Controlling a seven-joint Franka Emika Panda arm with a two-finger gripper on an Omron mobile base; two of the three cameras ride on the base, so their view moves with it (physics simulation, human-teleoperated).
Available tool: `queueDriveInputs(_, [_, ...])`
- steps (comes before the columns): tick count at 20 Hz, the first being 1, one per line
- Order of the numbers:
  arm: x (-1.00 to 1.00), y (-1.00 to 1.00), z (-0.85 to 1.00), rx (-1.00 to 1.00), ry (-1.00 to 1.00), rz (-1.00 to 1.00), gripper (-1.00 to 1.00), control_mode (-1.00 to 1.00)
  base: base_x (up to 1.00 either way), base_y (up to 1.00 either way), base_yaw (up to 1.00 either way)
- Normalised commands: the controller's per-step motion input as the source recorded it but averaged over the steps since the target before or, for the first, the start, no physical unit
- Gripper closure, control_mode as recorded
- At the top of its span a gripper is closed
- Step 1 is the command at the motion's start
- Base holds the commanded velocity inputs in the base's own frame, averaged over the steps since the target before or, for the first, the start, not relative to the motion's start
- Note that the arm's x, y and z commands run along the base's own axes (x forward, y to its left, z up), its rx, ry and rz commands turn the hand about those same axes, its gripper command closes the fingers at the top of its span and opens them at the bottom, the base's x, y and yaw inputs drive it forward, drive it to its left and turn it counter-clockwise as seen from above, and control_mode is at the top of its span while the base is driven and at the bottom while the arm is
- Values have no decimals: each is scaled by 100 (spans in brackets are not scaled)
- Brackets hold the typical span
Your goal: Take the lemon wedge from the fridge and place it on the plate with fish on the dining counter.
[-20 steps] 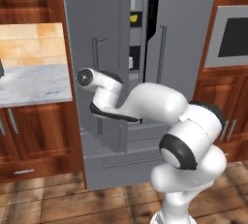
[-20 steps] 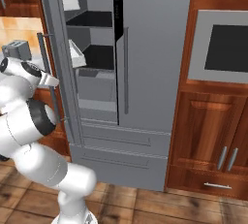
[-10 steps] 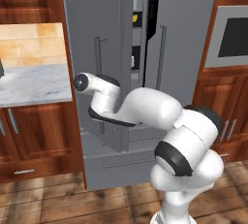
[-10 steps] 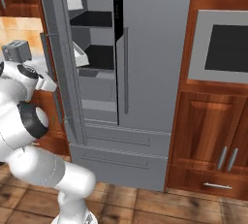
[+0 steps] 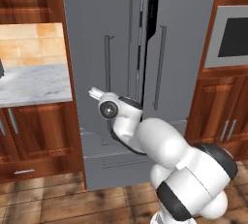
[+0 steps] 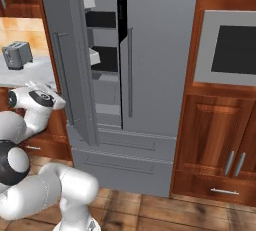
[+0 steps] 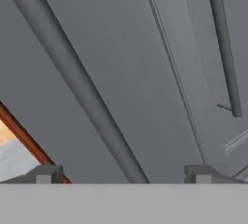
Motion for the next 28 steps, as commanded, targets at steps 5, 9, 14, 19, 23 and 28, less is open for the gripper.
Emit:
queueDriveInputs(5, [-92, 61, 95, -16, -15, 5, -100, -100, 0, 0, 0])
queueDriveInputs(9, [-100, -21, 100, 6, 6, -5, -100, -100, 0, 0, 0])
queueDriveInputs(14, [-100, -76, 100, 20, 22, -8, -100, -100, 0, 0, 0])
queueDriveInputs(19, [-87, -93, 52, 23, 35, -1, -100, -100, 0, 0, 0])
queueDriveInputs(23, [-14, -97, 0, 28, 16, 18, -100, -100, 0, 0, 0])
queueDriveInputs(28, [5, -75, 3, 34, 10, 27, -100, -100, 0, 0, 0])
